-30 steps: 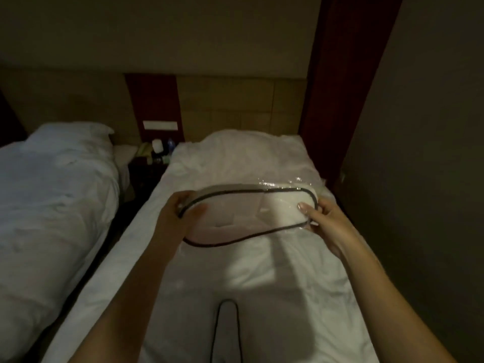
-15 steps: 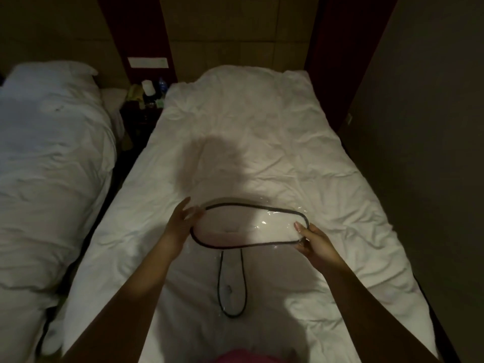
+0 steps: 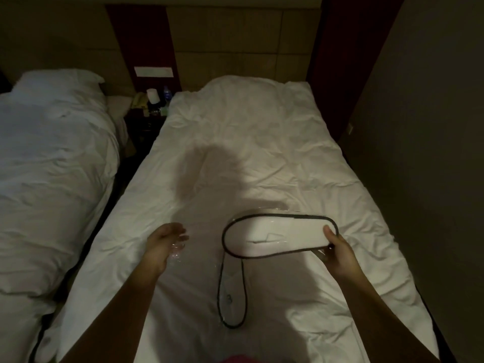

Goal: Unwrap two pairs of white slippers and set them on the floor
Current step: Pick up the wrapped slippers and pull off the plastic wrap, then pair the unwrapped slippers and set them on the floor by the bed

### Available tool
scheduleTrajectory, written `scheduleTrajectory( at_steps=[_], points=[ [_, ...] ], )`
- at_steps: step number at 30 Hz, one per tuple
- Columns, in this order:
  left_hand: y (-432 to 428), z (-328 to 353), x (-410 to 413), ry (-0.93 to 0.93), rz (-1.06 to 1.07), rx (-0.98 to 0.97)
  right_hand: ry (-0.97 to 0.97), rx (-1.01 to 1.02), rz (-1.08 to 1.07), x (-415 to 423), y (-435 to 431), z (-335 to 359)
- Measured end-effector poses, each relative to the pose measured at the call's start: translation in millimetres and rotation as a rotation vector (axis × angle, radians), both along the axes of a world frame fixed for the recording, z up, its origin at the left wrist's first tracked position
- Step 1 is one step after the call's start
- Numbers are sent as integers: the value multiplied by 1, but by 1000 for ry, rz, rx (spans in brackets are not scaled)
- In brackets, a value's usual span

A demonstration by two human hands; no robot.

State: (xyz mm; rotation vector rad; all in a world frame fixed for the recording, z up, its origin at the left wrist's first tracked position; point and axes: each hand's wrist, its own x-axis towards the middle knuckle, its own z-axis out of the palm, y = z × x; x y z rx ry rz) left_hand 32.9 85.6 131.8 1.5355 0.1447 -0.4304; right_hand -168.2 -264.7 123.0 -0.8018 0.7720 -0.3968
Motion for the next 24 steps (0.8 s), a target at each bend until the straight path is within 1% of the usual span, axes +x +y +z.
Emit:
scheduleTrajectory(
  at_steps=[2,6,9,13,18,20,22,24],
  points=[
    [13,-5,1,-14,76,14,-64,58,-40,-1,-4,2],
    [43,-22,-4,28,185,18,-76,73,-128,-2,-10,7],
    [53,-30,-7,73,207,25,-100,90,-225,0,-14,14],
    [54,-31,-11,95,247,-3,-156,161,-331,0,-20,21],
    [14,-27,-21,130,218,-64,-141,137,-237,21,-1,29],
    [-8,-28,-28,156,182,-133,-125,150,-184,32,12,30],
    [-30,-29,-34,230,140,-237,-128,166,-135,40,26,28],
    [-50,-22,-41,291,58,-290,-131,168,-111,44,38,26]
  ],
)
